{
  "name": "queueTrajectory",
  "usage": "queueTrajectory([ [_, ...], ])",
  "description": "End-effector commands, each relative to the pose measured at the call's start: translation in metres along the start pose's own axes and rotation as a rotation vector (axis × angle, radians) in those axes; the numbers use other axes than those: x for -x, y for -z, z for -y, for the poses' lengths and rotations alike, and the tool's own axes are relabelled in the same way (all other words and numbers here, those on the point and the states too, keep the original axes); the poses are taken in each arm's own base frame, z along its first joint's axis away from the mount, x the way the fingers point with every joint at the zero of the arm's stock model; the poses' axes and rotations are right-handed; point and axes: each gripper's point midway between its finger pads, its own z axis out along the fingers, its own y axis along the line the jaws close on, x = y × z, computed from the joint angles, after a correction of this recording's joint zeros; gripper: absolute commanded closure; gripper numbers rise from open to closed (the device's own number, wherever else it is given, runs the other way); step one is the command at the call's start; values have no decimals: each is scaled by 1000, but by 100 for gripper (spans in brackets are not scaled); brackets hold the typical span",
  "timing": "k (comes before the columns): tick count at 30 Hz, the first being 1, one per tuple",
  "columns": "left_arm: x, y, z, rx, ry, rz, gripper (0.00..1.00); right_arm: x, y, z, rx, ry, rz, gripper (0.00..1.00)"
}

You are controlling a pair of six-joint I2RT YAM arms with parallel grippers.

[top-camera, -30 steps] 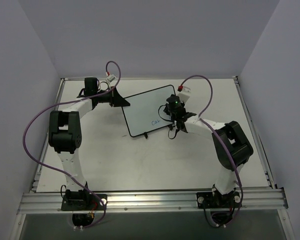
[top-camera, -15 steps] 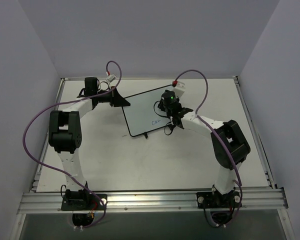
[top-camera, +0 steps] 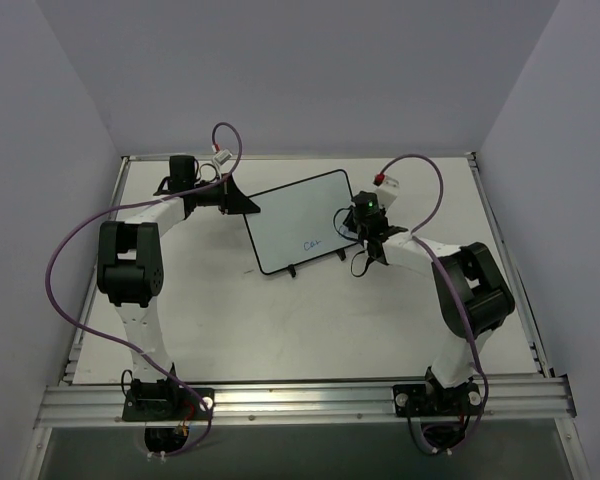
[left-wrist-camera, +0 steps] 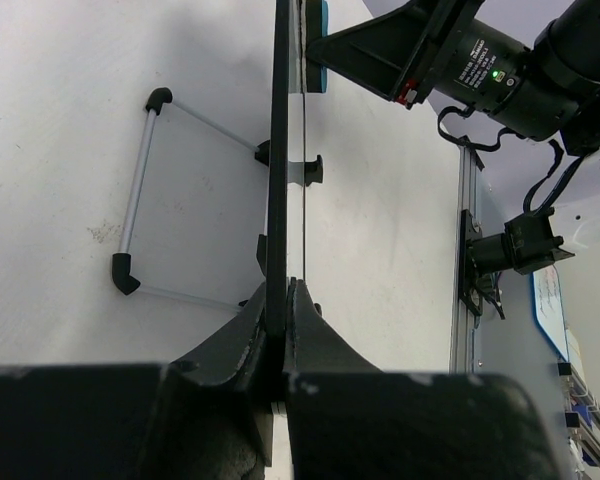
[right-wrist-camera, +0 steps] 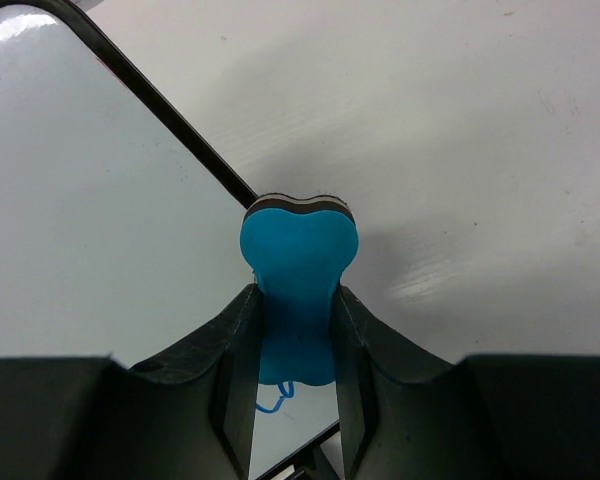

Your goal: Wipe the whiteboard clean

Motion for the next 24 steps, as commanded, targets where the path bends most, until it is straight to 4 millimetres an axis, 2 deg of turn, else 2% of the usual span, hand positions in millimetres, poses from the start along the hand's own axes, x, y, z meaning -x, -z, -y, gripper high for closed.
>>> queueTrajectory([
  [1,8,-8,12,-35,-223,-3,98,-1,-8,4,-26,39,-46,100],
  [2,8,-9,12,-34,-222,-4,98,3,-8,-1,-18,42,-48,100],
  [3,8,-9,12,-36,-222,-5,98,17,-9,-16,13,30,-29,100],
  [6,7,-9,13,-37,-222,-6,98,27,-9,-37,52,37,-31,100],
  [7,8,-9,13,-37,-225,-5,98,36,-8,-55,86,37,-17,100],
  [10,8,-9,13,-36,-225,-6,98,48,-6,-86,137,53,-2,100],
  [13,8,-9,13,-35,-225,-6,98,38,-2,-115,170,90,-9,100],
  [14,9,-9,13,-36,-227,-6,98,37,5,-136,201,102,-4,100],
  [17,9,-9,13,-34,-228,-5,98,29,8,-166,229,113,-4,100],
  [18,9,-9,13,-34,-227,-6,98,20,14,-180,251,116,-9,100],
  [19,9,-9,13,-34,-228,-5,98,13,13,-186,254,121,-13,100],
  [20,9,-9,14,-33,-228,-5,98,16,16,-195,264,116,1,100],
  [21,9,-9,14,-33,-231,-5,98,6,18,-200,269,125,-6,100],
  [23,10,-9,16,-32,-233,-5,98,5,18,-202,268,125,0,100],
  [24,10,-9,17,-34,-237,-5,98,2,16,-197,254,127,1,100],
])
